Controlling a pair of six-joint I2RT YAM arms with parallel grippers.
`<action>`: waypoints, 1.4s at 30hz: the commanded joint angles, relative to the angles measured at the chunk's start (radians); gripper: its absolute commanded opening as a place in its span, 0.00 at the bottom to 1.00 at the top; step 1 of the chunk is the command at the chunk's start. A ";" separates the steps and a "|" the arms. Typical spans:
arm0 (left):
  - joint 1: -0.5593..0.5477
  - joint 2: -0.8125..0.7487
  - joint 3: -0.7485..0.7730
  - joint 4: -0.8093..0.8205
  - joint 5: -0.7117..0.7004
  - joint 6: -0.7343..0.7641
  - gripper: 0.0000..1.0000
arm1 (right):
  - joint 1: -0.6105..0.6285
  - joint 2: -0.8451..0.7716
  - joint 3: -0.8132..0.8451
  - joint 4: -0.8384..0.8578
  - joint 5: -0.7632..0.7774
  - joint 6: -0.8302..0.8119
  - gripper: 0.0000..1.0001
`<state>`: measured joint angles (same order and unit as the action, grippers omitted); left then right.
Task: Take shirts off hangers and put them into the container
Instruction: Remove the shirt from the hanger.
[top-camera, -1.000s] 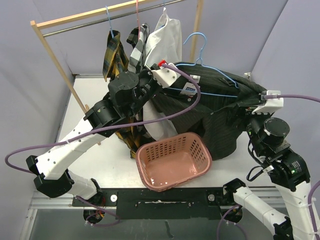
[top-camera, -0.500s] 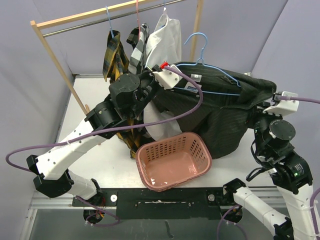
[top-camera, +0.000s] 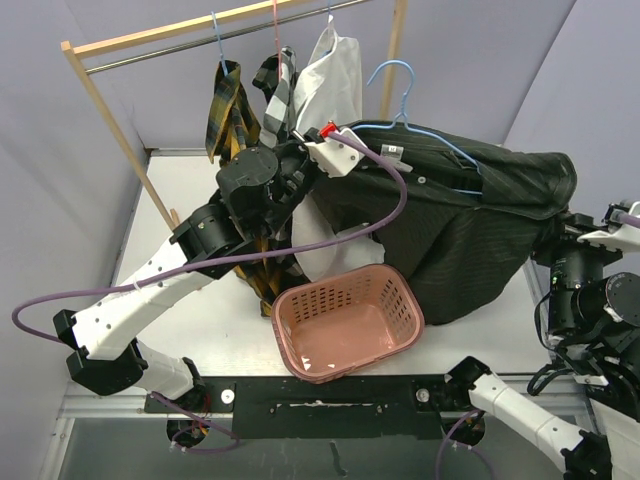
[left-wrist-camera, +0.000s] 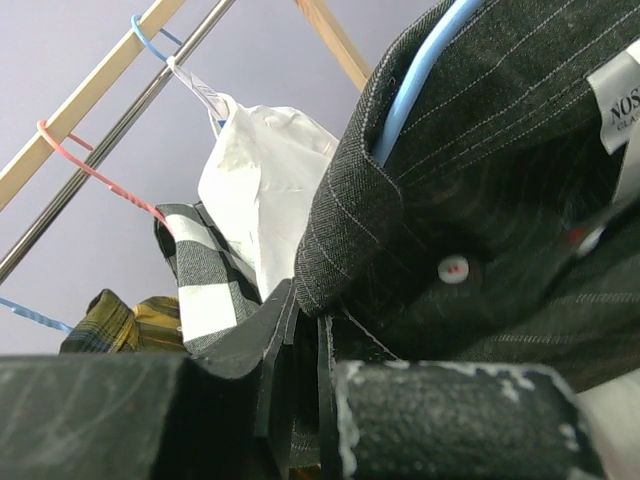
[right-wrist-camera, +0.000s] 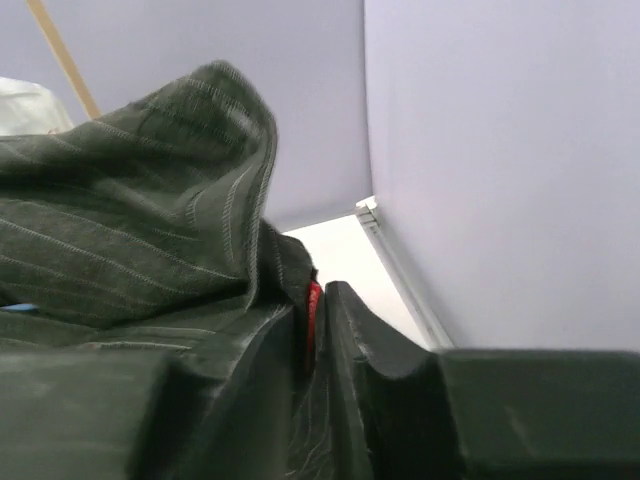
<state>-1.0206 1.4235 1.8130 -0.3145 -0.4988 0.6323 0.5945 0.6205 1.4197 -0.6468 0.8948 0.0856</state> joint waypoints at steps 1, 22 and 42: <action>0.007 -0.009 0.026 0.084 -0.032 0.001 0.00 | 0.068 0.029 0.037 -0.067 0.011 0.019 0.38; -0.050 0.028 0.037 0.077 -0.062 0.030 0.00 | 0.076 0.252 0.220 -0.158 -0.352 0.029 0.56; -0.107 0.000 0.026 0.121 -0.119 0.095 0.00 | 0.076 0.193 0.160 -0.175 -0.007 0.055 0.00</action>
<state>-1.1244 1.4548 1.8130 -0.3096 -0.5907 0.7238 0.6632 0.8570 1.5879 -0.8413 0.7673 0.1467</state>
